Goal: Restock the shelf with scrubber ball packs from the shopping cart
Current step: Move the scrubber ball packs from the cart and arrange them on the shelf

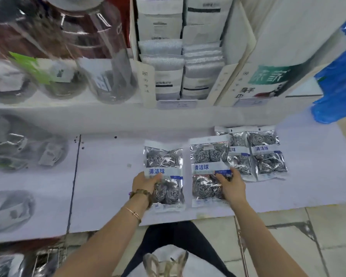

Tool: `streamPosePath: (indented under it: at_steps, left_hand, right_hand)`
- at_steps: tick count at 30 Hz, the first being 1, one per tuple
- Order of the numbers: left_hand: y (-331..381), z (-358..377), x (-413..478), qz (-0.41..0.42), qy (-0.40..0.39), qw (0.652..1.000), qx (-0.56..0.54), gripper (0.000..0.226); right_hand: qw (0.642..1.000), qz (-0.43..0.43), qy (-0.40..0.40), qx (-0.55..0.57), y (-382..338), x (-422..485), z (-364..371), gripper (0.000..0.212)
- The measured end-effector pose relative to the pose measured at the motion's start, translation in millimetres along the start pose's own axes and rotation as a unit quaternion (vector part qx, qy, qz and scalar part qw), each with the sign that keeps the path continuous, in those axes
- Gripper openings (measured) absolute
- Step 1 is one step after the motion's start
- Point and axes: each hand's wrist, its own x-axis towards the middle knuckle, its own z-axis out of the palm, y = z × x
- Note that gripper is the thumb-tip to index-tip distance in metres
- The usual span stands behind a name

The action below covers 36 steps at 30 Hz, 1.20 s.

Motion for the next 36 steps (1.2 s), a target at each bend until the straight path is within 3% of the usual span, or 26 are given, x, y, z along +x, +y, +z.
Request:
streamPosePath:
  at_steps: [3,6,9,13,17,19,22,25,27,29,32,36]
  left_hand:
    - [19.6,14.0,15.6,-0.005,-0.001,1.000,0.021,0.042]
    - [37.9,27.4,29.1,-0.011,0.014,0.999,0.033,0.059]
    - [46.5,42.2,41.8,-0.028,0.034,0.999,0.013,0.056]
    - [50.5,56.7,57.9,-0.042,0.034,0.998,0.025,0.067]
    - [47.5,67.8,69.5,-0.059,0.030,0.997,0.038,0.063]
    - [48.1,74.1,73.4,-0.065,0.033,0.997,0.034,0.063]
    - [49.2,79.3,77.4,-0.040,0.040,0.998,0.027,0.049]
    - [45.4,78.1,68.2,0.057,0.088,0.993,0.046,0.062]
    - [38.9,75.9,56.6,0.180,0.122,0.960,0.177,0.070]
    - [32.4,78.8,42.3,0.281,0.077,0.893,0.344,0.070]
    - [20.9,91.8,32.9,0.305,-0.026,0.802,0.513,0.078]
    - [10.3,99.2,47.0,0.300,-0.063,0.761,0.572,0.081]
  right_hand:
    - [1.000,0.015,-0.004,-0.017,-0.8,30.0,6.4,0.051]
    - [0.999,0.019,-0.005,-0.037,-6.0,55.9,11.5,0.057]
    - [0.999,0.023,-0.008,-0.033,-8.8,74.2,16.2,0.058]
    - [0.999,0.041,-0.006,-0.030,-4.1,94.0,20.5,0.057]
    - [0.985,-0.011,0.018,-0.171,0.6,104.0,26.0,0.036]
    - [0.968,-0.048,0.033,-0.245,2.3,108.1,28.7,0.043]
    - [0.952,-0.080,0.015,-0.295,4.0,113.8,30.0,0.054]
    - [0.942,-0.116,-0.002,-0.314,3.7,112.4,29.3,0.058]
    - [0.932,-0.156,-0.005,-0.327,6.6,107.5,27.3,0.059]
    - [0.920,-0.194,-0.015,-0.341,14.9,100.0,25.8,0.058]
    - [0.903,-0.211,-0.049,-0.371,28.1,88.8,25.8,0.062]
    - [0.868,-0.193,-0.123,-0.441,31.8,86.8,28.6,0.074]
